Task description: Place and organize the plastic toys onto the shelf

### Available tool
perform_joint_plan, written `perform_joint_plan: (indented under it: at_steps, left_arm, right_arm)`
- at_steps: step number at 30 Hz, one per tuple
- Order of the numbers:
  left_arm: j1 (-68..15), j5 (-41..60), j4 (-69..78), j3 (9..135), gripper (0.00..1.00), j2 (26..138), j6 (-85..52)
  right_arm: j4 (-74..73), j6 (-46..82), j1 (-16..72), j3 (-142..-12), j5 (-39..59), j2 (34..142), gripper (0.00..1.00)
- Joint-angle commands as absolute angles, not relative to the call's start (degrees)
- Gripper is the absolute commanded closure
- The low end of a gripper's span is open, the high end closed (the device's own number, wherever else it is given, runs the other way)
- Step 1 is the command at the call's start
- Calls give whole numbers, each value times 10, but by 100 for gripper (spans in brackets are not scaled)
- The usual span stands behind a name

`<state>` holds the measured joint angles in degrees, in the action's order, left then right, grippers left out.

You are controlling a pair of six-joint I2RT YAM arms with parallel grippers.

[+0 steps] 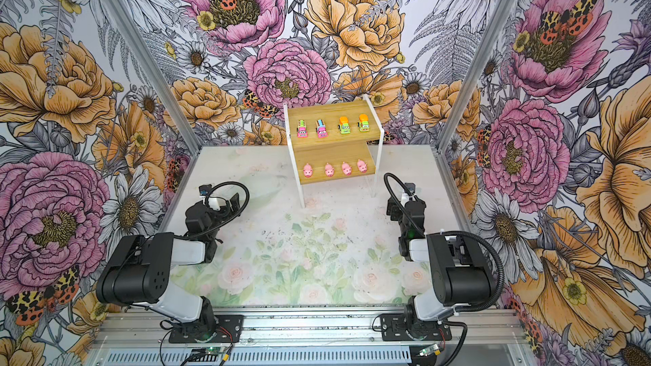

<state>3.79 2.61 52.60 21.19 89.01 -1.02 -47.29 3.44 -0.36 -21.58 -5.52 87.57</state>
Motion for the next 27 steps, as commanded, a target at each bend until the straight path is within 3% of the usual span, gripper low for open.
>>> perform_joint_plan:
  at_steps: [1,6,7,8,27]
  left_arm:
    - [33,43,531,220,1,889,1]
    - [31,39,534,219,1,889,2]
    - [31,39,537,218,1,890,2]
    - [31,39,535,218,1,889,1]
    - [30,48,535,219,1,889,8]
  right_arm:
    - [-491,38,-6,-226,-42,879,12]
    - [-493,37,-7,-225,-43,879,11]
    - [-493,37,-6,-226,-43,879,1]
    - [-493,36,-7,-225,-44,879,0]
    - [-489,38,-7,-228,-44,880,0]
